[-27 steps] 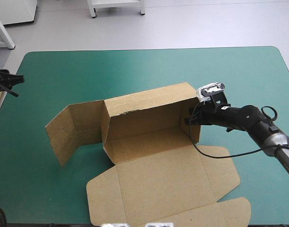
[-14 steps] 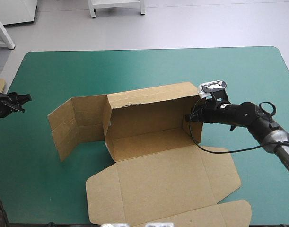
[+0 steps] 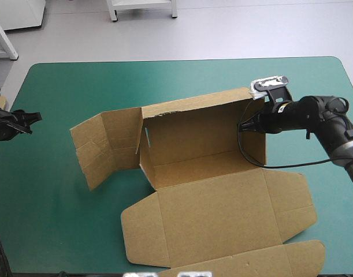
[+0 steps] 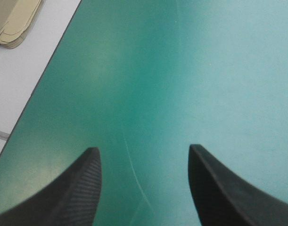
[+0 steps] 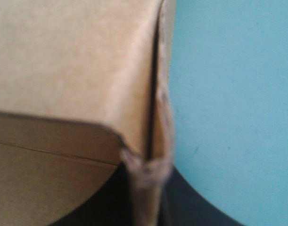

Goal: Fold the box

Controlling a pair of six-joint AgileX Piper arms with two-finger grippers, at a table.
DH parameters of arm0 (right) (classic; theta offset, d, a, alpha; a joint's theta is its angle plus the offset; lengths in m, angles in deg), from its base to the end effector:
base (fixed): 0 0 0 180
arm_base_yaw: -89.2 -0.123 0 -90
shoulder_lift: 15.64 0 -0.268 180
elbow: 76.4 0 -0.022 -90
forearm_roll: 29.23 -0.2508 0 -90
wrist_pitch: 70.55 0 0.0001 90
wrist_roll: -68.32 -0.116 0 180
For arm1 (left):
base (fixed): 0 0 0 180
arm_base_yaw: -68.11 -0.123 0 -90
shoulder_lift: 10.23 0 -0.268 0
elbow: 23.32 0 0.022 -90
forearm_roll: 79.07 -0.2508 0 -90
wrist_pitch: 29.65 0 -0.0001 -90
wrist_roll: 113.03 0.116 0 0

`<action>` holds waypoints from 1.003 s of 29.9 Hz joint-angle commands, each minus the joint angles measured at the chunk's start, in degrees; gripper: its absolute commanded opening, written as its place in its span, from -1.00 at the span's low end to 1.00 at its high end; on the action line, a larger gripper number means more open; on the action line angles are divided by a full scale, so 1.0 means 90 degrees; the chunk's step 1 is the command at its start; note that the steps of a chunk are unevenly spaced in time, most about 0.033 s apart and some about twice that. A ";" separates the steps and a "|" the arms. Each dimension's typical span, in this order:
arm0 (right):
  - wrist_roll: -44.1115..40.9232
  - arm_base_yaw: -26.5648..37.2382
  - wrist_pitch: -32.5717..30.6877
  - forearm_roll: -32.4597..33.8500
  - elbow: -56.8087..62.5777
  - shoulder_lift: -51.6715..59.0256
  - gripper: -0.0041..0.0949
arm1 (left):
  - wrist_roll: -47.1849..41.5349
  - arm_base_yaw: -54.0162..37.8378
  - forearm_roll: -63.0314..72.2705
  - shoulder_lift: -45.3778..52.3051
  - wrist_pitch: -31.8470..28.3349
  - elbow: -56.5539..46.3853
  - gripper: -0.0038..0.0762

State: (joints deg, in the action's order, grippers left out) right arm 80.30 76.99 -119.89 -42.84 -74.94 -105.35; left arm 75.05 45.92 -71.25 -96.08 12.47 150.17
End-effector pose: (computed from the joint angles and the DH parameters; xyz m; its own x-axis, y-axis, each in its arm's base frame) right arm 0.3119 0.0887 0.3208 -0.7275 -0.2104 -0.6530 -0.3597 0.9275 0.1019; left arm 0.2955 0.1091 0.3213 -0.6576 -0.2258 -0.7187 -0.2898 0.9564 -0.0353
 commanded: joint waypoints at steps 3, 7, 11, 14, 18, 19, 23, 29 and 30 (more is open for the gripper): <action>-0.0392 0.0034 -0.1246 0.0597 -0.1327 -0.0377 -0.95 | 0.0108 -0.0009 0.0187 0.0172 -0.0344 0.0164 0.10; -0.0407 0.0034 -0.1796 0.0675 -0.2083 -0.1149 -0.95 | 0.0132 -0.0009 0.0309 0.0172 -0.0313 0.0164 0.10; -0.0441 0.0034 -0.2464 0.0563 -0.3006 -0.2021 -0.95 | 0.0334 -0.0009 0.0552 0.0172 -0.0258 0.0164 0.10; -0.0455 0.0023 -0.2464 0.0421 -0.3443 -0.2454 -0.95 | 0.0507 -0.0009 0.0722 0.0172 -0.0221 0.0164 0.10; -0.0455 0.0023 -0.2464 0.0291 -0.3839 -0.2792 -0.95 | 0.0520 -0.0009 0.0735 0.0172 -0.0206 0.0164 0.10; -0.0455 0.0023 -0.2464 0.0291 -0.3862 -0.2846 -0.95 | 0.0520 -0.0009 0.0735 0.0172 -0.0193 0.0164 0.10; -0.0442 0.0023 -0.2452 0.0319 -0.3886 -0.2912 -0.95 | 0.0520 -0.0009 0.0735 0.0172 -0.0193 0.0164 0.10; -0.0442 0.0023 -0.2452 0.0355 -0.3886 -0.3014 -0.84 | 0.0520 -0.0009 0.0735 0.0172 -0.0193 0.0164 0.10; -0.0442 0.0023 -0.2452 0.0355 -0.3886 -0.3037 -0.76 | 0.0520 -0.0009 0.0738 0.0172 -0.0193 0.0164 0.10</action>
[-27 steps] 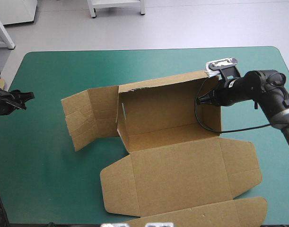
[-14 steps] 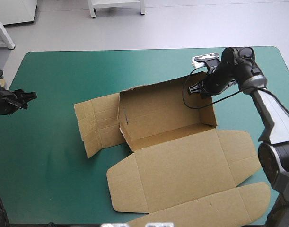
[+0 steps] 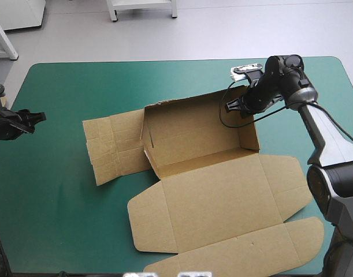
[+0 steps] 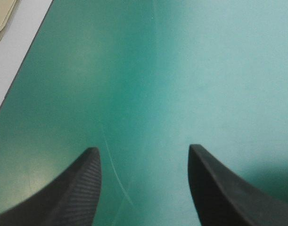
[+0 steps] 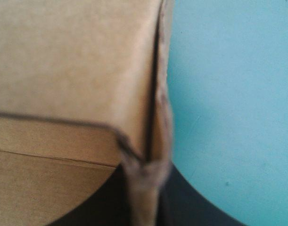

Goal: Fold the box

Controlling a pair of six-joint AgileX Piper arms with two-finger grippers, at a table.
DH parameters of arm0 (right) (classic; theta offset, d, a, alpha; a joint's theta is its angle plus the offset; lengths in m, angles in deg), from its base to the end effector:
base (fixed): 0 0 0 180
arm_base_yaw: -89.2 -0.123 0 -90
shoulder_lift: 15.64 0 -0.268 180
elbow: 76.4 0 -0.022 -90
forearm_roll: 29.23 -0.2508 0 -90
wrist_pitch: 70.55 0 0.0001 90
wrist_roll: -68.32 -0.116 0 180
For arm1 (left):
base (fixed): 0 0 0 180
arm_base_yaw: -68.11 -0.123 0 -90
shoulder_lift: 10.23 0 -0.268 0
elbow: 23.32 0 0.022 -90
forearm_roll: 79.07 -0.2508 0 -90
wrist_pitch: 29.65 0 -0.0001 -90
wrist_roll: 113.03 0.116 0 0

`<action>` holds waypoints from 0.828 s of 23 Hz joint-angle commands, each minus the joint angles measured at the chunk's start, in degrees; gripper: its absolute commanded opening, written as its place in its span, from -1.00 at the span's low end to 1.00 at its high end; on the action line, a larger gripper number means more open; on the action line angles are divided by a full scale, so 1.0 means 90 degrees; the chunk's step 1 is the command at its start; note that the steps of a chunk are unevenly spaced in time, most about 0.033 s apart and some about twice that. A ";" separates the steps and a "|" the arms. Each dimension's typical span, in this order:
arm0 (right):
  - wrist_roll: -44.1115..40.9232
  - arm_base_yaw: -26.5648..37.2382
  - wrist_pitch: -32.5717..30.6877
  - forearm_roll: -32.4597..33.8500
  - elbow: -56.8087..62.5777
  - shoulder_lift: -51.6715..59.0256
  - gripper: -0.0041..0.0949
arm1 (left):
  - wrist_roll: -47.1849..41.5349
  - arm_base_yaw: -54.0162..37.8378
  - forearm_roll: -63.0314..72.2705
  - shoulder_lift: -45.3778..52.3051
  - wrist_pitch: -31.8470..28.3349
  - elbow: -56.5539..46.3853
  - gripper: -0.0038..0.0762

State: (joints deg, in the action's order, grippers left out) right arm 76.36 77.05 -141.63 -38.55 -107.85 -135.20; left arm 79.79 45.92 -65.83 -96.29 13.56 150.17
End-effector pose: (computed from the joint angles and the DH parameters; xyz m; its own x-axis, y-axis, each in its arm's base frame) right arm 0.4100 0.1065 0.2794 -0.8861 -0.2788 -0.3702 -0.3402 0.9338 0.1112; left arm 0.2977 0.1017 0.3200 -0.6685 -0.2152 -0.7119 -0.2347 0.9694 -0.0726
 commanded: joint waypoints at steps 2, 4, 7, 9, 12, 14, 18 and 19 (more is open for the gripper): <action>0.0009 0.0016 -0.0036 -0.0122 -0.0230 0.0235 -0.47 | -0.0006 -0.0009 0.0137 0.0196 -0.0314 0.0164 0.10; 0.0058 0.0016 0.0063 -0.0086 -0.0243 0.0224 0.03 | -0.0006 -0.0001 0.0148 0.0196 -0.0314 0.0164 0.10; 0.0058 0.0016 0.0080 -0.0034 -0.0426 0.0224 0.30 | -0.0006 -0.0001 0.0185 0.0196 -0.0314 0.0164 0.10; 0.0045 0.0016 -0.0032 -0.0024 -0.0722 0.0236 0.32 | -0.0006 -0.0001 0.0201 0.0196 -0.0314 0.0164 0.10; -0.0034 0.0016 -0.0032 -0.0024 -0.1282 0.0623 0.30 | 0.0010 -0.0001 0.0214 0.0196 -0.0311 0.0164 0.10; -0.0153 0.0016 -0.0032 0.0086 -0.1243 0.1036 0.30 | 0.0010 -0.0001 0.0214 0.0196 -0.0300 0.0164 0.10; -0.0142 0.0002 -0.0044 0.0153 -0.0566 0.1995 0.30 | 0.0040 0.0005 0.0214 0.0196 -0.0265 0.0164 0.10; -0.0142 -0.0024 -0.0044 0.0179 -0.0362 0.2160 0.30 | 0.0040 0.0005 0.0231 0.0196 -0.0265 0.0164 0.10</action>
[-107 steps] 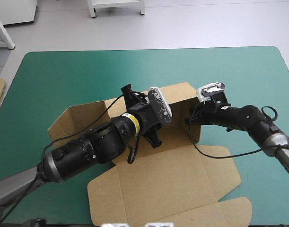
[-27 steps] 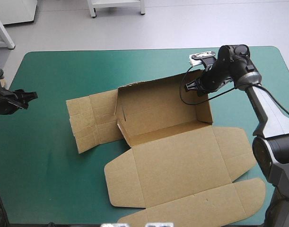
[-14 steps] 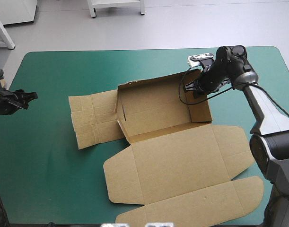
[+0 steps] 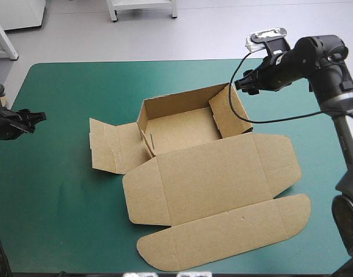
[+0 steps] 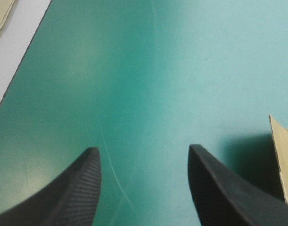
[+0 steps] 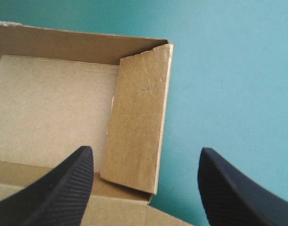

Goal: Fold the box

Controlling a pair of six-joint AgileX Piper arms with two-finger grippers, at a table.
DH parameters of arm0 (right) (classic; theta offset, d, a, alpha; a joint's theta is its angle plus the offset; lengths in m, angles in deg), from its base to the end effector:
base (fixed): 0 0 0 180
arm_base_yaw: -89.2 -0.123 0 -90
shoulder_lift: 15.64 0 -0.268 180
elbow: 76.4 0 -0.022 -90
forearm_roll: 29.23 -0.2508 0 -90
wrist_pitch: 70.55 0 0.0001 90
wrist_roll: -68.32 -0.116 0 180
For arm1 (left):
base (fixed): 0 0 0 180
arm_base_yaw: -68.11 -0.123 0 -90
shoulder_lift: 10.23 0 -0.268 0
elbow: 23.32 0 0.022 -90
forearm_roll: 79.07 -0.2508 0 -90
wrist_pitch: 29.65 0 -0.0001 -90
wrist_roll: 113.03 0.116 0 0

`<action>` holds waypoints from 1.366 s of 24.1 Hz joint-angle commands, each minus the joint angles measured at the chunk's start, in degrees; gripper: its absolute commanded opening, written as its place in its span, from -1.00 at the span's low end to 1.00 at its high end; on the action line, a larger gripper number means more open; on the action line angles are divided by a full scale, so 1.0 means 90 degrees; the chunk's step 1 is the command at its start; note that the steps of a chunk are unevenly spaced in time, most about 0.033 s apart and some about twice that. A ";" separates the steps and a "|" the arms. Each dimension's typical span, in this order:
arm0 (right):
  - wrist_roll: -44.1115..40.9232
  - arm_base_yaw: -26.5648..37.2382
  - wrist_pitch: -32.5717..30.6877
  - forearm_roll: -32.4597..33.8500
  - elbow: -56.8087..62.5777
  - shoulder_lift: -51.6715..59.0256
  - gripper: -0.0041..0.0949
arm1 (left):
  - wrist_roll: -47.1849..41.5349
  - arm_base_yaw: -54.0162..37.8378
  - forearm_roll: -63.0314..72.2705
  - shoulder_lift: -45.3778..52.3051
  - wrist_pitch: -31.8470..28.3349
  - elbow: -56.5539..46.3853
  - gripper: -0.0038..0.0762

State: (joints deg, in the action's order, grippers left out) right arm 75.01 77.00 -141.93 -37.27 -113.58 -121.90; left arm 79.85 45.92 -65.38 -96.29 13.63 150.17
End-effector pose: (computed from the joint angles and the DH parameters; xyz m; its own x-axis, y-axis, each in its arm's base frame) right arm 0.3631 0.0942 0.4019 -0.7290 -0.2303 -0.6446 -0.3453 0.9368 0.0559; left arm 0.2978 0.1011 0.3201 -0.6674 -0.2197 -0.7116 -0.2339 0.9690 -0.0798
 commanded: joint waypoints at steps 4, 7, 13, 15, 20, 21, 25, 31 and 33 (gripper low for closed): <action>-0.0061 -0.0297 0.0002 0.0525 0.1310 0.1284 0.30 | 0.0256 0.0005 0.0447 0.0196 -0.0258 0.0164 0.10; -0.0362 -0.0699 0.0253 0.1176 0.1824 0.1347 0.30 | 0.0270 0.0005 0.0436 0.0196 -0.0269 0.0164 0.10; -0.0855 -0.0932 0.1549 0.1700 0.2100 0.0828 0.34 | 0.0284 0.0005 0.0436 0.0196 -0.0246 0.0164 0.10; -0.0858 -0.0932 0.1711 0.1715 0.2093 0.0603 0.39 | 0.0294 0.0005 0.0436 0.0196 -0.0246 0.0164 0.10; -0.0744 -0.0932 0.1817 0.1715 0.1608 -0.0318 0.41 | 0.0311 0.0005 0.0447 0.0196 -0.0246 0.0164 0.10; -0.0744 -0.0932 0.1828 0.1767 0.1455 -0.0480 0.41 | 0.0311 0.0005 0.0447 0.0196 -0.0246 0.0164 0.10; -0.0837 -0.0730 0.1531 0.1716 0.0462 -0.1288 0.41 | 0.0311 0.0005 0.0447 0.0196 -0.0231 0.0164 0.10; -0.0531 -0.0418 0.0659 0.1097 -0.0070 -0.1895 0.39 | 0.0323 0.0005 0.0471 0.0196 -0.0231 0.0164 0.10; -0.0507 -0.0418 0.0643 0.1051 -0.0070 -0.1953 0.30 | 0.0367 0.0005 0.0573 0.0196 -0.0242 0.0164 0.10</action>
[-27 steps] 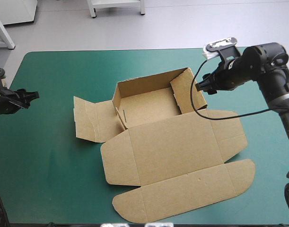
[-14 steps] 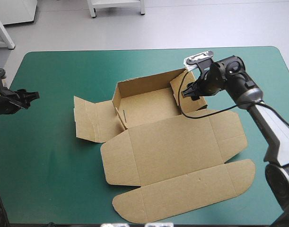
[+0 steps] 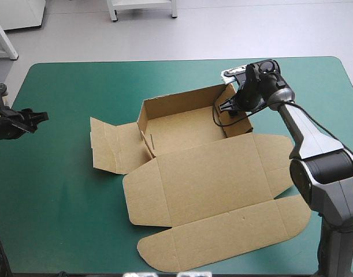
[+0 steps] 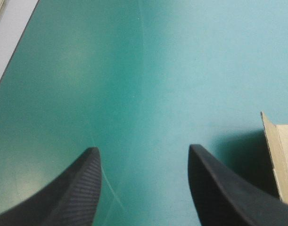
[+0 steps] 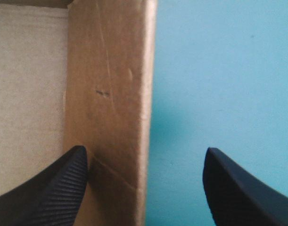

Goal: Fold the box

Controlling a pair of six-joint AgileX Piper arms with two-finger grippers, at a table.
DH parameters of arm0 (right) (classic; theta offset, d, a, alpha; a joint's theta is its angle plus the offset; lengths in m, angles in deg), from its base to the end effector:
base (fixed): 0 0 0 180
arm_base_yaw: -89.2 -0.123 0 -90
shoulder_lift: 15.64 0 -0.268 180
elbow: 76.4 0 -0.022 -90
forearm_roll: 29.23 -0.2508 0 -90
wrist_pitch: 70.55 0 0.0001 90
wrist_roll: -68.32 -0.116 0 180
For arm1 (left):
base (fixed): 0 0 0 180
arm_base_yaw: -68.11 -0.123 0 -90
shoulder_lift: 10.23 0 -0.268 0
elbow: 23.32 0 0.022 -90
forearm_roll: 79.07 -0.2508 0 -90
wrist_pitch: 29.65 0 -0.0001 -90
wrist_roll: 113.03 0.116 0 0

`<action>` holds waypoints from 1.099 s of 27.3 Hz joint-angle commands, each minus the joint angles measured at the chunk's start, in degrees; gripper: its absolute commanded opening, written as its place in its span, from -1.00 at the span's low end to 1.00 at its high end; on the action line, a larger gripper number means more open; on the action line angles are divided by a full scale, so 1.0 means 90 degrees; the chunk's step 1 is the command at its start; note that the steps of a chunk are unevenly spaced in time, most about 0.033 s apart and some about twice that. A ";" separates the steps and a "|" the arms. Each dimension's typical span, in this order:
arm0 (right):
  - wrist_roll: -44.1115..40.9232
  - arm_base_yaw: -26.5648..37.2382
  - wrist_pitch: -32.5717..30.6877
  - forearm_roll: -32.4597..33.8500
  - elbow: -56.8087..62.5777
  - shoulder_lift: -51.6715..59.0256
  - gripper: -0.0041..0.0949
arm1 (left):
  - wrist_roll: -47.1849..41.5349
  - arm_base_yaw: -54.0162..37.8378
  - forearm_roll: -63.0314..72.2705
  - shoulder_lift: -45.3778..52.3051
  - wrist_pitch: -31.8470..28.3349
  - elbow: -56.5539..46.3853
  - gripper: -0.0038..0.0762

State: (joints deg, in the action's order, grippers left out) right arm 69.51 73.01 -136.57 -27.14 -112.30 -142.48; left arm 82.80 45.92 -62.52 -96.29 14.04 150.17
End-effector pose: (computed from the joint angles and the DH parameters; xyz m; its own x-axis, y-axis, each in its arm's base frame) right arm 0.4401 0.1237 0.2487 -0.8736 -0.2907 -0.3903 -0.2974 0.9537 -0.0446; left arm 0.2988 0.0972 0.3205 -0.6695 -0.2047 -0.7140 -0.1988 0.9756 -0.0933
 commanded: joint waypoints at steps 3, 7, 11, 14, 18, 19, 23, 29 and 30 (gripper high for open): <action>0.0220 0.0025 0.0093 -0.0270 -0.0212 0.0275 0.01 | 0.0159 0.0005 0.0362 0.0196 -0.0288 0.0164 0.10; 0.0344 0.0025 0.0079 -0.0296 -0.0212 0.0275 -0.67 | 0.0173 0.0005 0.0423 0.0196 -0.0288 0.0164 0.10; 0.0513 0.0025 0.0070 -0.0296 -0.0212 0.0275 -0.95 | 0.0173 0.0005 0.0428 0.0196 -0.0288 0.0164 0.10; 0.0451 0.0028 0.0229 -0.0232 -0.0212 0.0275 -0.95 | 0.0173 0.0005 0.0428 0.0196 -0.0332 0.0164 0.10; 0.0289 0.0038 0.0465 -0.0006 -0.0212 0.0560 -0.95 | 0.0182 0.0005 0.0440 0.0196 -0.0419 0.0164 0.10; 0.0289 0.0065 0.0522 -0.0006 -0.0212 0.0679 -0.95 | 0.0182 0.0005 0.0438 0.0184 -0.0453 0.0164 0.10; 0.0289 0.0313 0.0779 -0.0077 -0.0212 0.1182 -0.95 | 0.0225 0.0005 0.0620 -0.0031 -0.0575 0.0161 0.10; 0.0593 0.0931 0.1128 -0.0907 -0.0212 0.1972 -0.95 | 0.0629 0.0005 0.1368 -0.0600 -0.0482 0.0161 0.10; 0.0638 0.1032 0.1158 -0.1066 -0.0212 0.2079 -0.95 | 0.0788 0.0005 0.1600 -0.0705 -0.0466 0.0161 0.10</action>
State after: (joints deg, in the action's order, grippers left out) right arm 73.83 80.00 -130.16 -32.02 -112.36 -129.86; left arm 87.28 45.92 -54.26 -102.57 12.02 150.17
